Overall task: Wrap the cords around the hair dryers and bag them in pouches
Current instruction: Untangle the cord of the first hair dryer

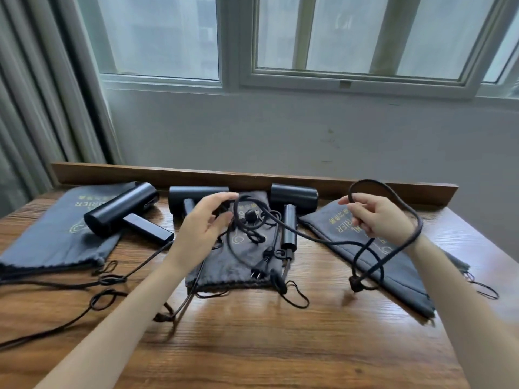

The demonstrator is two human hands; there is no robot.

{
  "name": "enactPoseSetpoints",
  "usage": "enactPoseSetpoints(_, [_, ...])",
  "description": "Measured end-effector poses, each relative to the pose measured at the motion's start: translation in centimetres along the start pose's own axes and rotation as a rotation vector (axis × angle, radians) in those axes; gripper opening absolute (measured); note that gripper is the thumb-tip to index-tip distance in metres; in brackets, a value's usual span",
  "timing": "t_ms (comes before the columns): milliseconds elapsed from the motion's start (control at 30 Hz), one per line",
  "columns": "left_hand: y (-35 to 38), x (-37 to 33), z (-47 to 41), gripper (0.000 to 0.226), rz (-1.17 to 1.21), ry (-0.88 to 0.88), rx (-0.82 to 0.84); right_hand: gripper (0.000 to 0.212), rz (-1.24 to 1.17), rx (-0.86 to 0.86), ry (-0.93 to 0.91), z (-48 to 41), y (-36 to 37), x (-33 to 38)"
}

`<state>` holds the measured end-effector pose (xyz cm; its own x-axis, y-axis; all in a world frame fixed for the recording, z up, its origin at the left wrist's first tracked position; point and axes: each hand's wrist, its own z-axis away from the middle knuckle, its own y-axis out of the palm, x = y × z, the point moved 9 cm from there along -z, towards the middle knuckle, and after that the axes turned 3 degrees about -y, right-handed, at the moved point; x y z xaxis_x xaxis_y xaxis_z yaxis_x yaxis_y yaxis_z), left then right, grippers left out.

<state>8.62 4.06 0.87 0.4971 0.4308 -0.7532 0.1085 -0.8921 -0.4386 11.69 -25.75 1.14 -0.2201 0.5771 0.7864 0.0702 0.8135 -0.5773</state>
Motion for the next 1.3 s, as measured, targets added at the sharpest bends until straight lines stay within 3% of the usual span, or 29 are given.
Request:
enactPoseSetpoints(133, [-0.4, 0.4, -0.6, 0.046, -0.125, -0.101, -0.032, 0.017, 0.099, 0.095, 0.011, 0.4, 1.1, -0.6])
enactPoseSetpoints(267, [-0.6, 0.6, -1.0, 0.022, -0.016, -0.147, -0.067, 0.017, 0.139, 0.097, 0.055, 0.3, 1.4, -2.0])
enactPoseSetpoints(333, [-0.7, 0.8, -1.2, 0.020, 0.039, -0.171, -0.099, 0.017, 0.150, 0.137, 0.111, 0.2, 2.2, -2.8])
enactPoseSetpoints(433, [-0.8, 0.7, -1.5, 0.025, 0.148, -0.192, -0.144, 0.012, 0.133, 0.319, 0.276, 1.2, 4.4, -4.8])
enactPoseSetpoints(500, [-0.3, 0.4, -1.7, 0.027, 0.209, -0.186, -0.126, 0.006, 0.271, 0.453, 0.286, 1.8, 5.3, -5.8])
enactPoseSetpoints(600, [1.1, 0.0, -1.7, 0.029, 0.241, -0.161, -0.058, 0.011, 0.345, 0.517, 0.268, 2.3, 5.3, -5.7])
enactPoseSetpoints(767, [1.9, -1.6, -1.8, 0.021, 0.224, -0.108, -0.048, 0.027, 0.230, 0.657, 0.438, 5.1, 2.8, -5.4])
enactPoseSetpoints(867, [3.3, -2.8, -1.7, 0.013, 0.197, -0.068, 0.015, 0.022, 0.294, 0.662, 0.387, 5.8, 1.3, -3.8])
enactPoseSetpoints(933, [4.3, -2.9, -1.4, 0.010, 0.177, -0.055, 0.057, 0.018, 0.336, 0.526, 0.248, 4.9, 0.8, -1.7])
enactPoseSetpoints(1067, [6.1, -2.5, -0.7, 0.019, 0.188, -0.052, 0.134, 0.013, -0.017, 0.192, -0.084, 4.0, 2.1, 3.6])
enactPoseSetpoints(1200, [6.8, -3.0, -0.1, 0.014, 0.218, -0.057, 0.183, 0.024, -0.161, 0.284, -0.261, 4.5, 7.7, 6.1])
enactPoseSetpoints(1300, [7.2, -3.6, 0.1, 0.011, 0.187, -0.019, 0.212, 0.018, -0.329, 0.255, -0.227, 4.2, 8.5, 6.0])
